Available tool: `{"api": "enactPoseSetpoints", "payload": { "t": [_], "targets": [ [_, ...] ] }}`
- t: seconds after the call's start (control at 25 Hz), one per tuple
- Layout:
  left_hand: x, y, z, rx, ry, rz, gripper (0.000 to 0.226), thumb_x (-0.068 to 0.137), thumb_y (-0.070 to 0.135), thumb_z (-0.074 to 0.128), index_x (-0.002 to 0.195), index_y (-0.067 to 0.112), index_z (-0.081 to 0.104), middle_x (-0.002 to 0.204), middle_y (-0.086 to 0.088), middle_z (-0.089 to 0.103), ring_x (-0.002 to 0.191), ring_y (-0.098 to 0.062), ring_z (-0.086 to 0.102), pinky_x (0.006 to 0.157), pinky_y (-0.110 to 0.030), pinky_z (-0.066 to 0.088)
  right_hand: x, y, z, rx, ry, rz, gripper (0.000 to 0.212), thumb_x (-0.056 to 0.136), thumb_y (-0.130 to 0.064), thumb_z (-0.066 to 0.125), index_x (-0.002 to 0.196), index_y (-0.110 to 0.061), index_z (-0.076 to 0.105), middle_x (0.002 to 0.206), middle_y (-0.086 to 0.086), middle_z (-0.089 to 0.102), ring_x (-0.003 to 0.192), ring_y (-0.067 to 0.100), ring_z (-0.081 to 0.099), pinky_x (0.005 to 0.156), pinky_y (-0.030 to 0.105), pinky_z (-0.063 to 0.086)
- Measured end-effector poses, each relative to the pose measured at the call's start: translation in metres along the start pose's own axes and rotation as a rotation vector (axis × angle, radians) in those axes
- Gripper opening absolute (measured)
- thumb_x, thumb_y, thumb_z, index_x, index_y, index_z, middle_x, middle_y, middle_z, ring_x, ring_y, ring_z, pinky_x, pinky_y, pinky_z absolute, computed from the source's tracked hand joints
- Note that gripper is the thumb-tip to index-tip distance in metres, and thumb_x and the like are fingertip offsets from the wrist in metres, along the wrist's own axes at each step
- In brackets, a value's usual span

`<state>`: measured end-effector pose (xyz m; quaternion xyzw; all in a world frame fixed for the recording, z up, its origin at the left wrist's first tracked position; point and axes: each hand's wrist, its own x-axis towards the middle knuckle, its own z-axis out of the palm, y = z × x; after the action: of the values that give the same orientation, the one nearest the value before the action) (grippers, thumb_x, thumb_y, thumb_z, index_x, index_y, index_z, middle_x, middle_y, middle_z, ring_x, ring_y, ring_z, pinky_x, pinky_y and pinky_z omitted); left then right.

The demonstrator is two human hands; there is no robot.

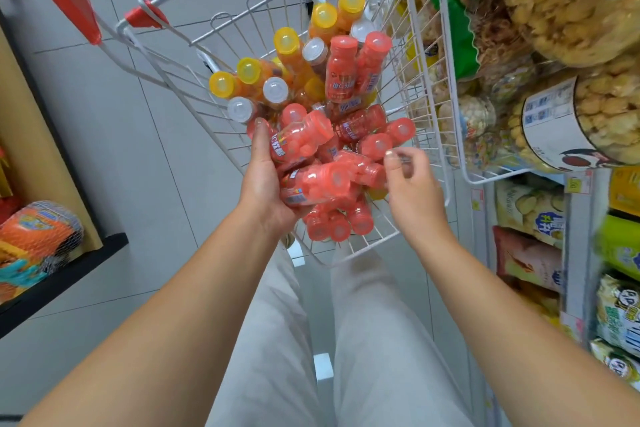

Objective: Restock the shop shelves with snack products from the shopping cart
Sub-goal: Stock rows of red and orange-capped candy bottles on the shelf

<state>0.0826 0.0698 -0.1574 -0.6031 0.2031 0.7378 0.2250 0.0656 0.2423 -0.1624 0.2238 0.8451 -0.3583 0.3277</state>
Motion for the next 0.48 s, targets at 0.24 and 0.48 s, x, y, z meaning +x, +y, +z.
{"api": "enactPoseSetpoints", "payload": {
  "t": [0.24, 0.48],
  "targets": [
    [0.0, -0.005, -0.001, 0.043, 0.039, 0.035, 0.071, 0.083, 0.081, 0.045, 0.116, 0.024, 0.072, 0.106, -0.006, 0.077, 0.09, -0.026, 0.075, 0.072, -0.045, 0.061, 0.039, 0.005, 0.048, -0.469, 0.033, 0.038, 0.069, 0.098, -0.052, 0.041, 0.153, -0.032, 0.005, 0.148, 0.015, 0.028, 0.125, 0.038, 0.048, 0.092, 0.045, 0.044],
    [-0.004, -0.01, -0.002, 0.067, 0.064, 0.049, 0.065, 0.084, 0.079, 0.046, 0.108, 0.025, 0.073, 0.095, -0.002, 0.078, 0.075, -0.019, 0.075, 0.057, -0.034, 0.058, 0.058, 0.011, 0.046, -0.389, 0.126, 0.017, 0.037, 0.101, -0.041, 0.04, 0.129, -0.017, 0.039, 0.128, 0.01, 0.054, 0.107, 0.037, 0.059, 0.073, 0.036, 0.037]
  ]
}}
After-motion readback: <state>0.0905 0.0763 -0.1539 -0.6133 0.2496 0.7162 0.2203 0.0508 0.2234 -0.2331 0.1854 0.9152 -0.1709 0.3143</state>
